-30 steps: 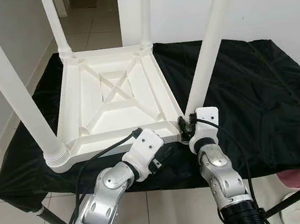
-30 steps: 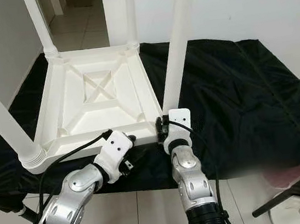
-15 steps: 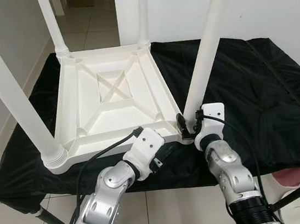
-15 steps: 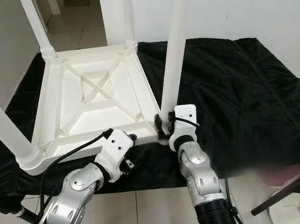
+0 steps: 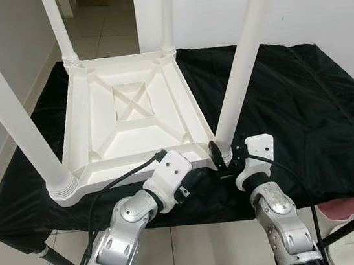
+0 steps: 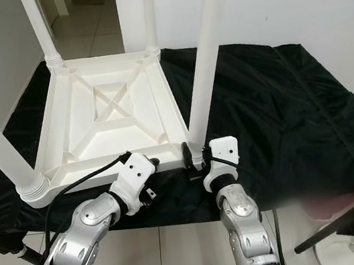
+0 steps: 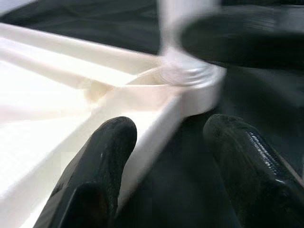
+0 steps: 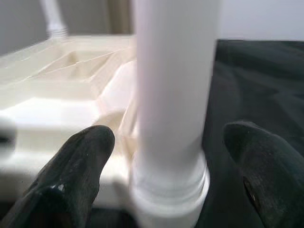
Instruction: Building children table
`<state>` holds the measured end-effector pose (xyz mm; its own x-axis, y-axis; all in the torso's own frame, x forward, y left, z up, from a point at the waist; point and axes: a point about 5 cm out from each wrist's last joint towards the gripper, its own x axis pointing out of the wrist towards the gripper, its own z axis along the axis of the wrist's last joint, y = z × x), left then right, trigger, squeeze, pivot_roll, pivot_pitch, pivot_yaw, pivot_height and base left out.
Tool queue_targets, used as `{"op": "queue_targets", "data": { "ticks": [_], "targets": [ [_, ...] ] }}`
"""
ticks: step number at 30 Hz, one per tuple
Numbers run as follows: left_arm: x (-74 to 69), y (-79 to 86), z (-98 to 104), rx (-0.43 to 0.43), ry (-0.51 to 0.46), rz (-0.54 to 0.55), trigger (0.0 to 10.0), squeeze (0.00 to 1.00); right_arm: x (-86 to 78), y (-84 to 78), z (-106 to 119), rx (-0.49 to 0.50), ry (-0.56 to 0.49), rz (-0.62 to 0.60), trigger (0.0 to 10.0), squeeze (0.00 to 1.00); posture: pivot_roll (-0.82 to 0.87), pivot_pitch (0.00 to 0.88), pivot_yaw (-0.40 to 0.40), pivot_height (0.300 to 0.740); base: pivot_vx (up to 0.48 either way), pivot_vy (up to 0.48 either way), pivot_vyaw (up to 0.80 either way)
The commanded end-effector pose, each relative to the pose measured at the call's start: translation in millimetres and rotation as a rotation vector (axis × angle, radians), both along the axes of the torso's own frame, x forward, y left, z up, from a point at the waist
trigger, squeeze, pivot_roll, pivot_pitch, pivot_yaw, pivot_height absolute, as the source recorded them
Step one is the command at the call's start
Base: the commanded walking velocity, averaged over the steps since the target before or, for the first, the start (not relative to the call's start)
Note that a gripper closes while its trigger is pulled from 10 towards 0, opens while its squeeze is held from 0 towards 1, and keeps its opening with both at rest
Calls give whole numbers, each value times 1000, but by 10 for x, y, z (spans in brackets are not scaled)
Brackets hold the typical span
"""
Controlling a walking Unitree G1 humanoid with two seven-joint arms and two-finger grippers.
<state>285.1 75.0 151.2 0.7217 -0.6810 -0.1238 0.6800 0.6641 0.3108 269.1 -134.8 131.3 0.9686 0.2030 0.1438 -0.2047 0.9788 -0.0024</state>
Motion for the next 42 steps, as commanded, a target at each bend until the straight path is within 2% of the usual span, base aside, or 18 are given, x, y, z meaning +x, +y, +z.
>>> {"op": "queue_targets", "data": {
  "ticks": [1,2,3,4,5,6,10,13,14,16,17,20,25,30,35,37,42],
  "targets": [
    [40,60,0,-3,-7,36,10000,0,-20,-13,-10,7,-4,12,10000,0,-1,61,-43,740,0,0,0],
    [97,139,37,1,-20,64,10000,0,-52,-20,-55,-16,1,33,8588,0,-4,61,-39,740,0,0,0],
    [97,139,37,1,-20,64,10000,0,-52,-20,-55,-16,1,33,8588,0,-4,61,-39,740,0,0,0],
    [133,195,68,3,-32,81,10000,0,-73,-15,-90,-26,7,56,2549,0,-4,61,-38,740,0,0,0],
    [133,195,68,3,-32,81,10000,0,-73,-15,-90,-26,7,56,2549,0,-4,61,-38,740,0,0,0],
    [155,235,90,7,-40,92,10000,0,-92,-9,-113,-37,8,75,0,0,-4,61,-38,740,0,0,0],
    [202,356,122,23,-54,121,10000,0,-153,60,-191,-39,24,145,0,0,4,60,-39,740,0,0,0],
    [205,367,124,26,-56,125,10000,0,-157,77,-191,-42,21,154,0,0,4,60,-39,740,0,0,0],
    [205,374,128,27,-57,127,10000,0,-159,110,-192,-39,24,176,588,0,4,60,-39,740,0,0,0],
    [209,381,128,27,-57,127,10000,0,-164,145,-202,-36,32,202,588,0,11,55,-43,740,0,0,0],
    [205,387,126,28,-56,127,10000,0,-154,178,-208,-33,38,220,10000,0,13,55,-44,740,0,0,0],
    [204,392,124,29,-56,126,10000,0,-147,199,-212,-31,39,233,10000,0,13,55,-44,740,0,0,0],
    [200,419,101,33,-57,131,10000,0,-22,274,-150,-14,15,256,10000,0,24,44,-54,740,0,0,0],
    [204,427,106,34,-64,138,10000,0,62,282,-108,-1,2,238,10000,0,25,43,-58,740,0,0,0],
    [192,441,100,37,-59,132,10000,0,211,217,-46,16,-13,191,10000,0,35,36,-58,740,0,0,0],
    [155,425,63,48,-45,110,10000,0,293,130,-39,21,-13,139,10000,0,36,33,-58,740,0,0,0],
    [124,402,34,51,-35,96,10000,0,316,47,-77,26,2,86,10000,0,33,34,-56,740,0,0,0]
  ]
}}
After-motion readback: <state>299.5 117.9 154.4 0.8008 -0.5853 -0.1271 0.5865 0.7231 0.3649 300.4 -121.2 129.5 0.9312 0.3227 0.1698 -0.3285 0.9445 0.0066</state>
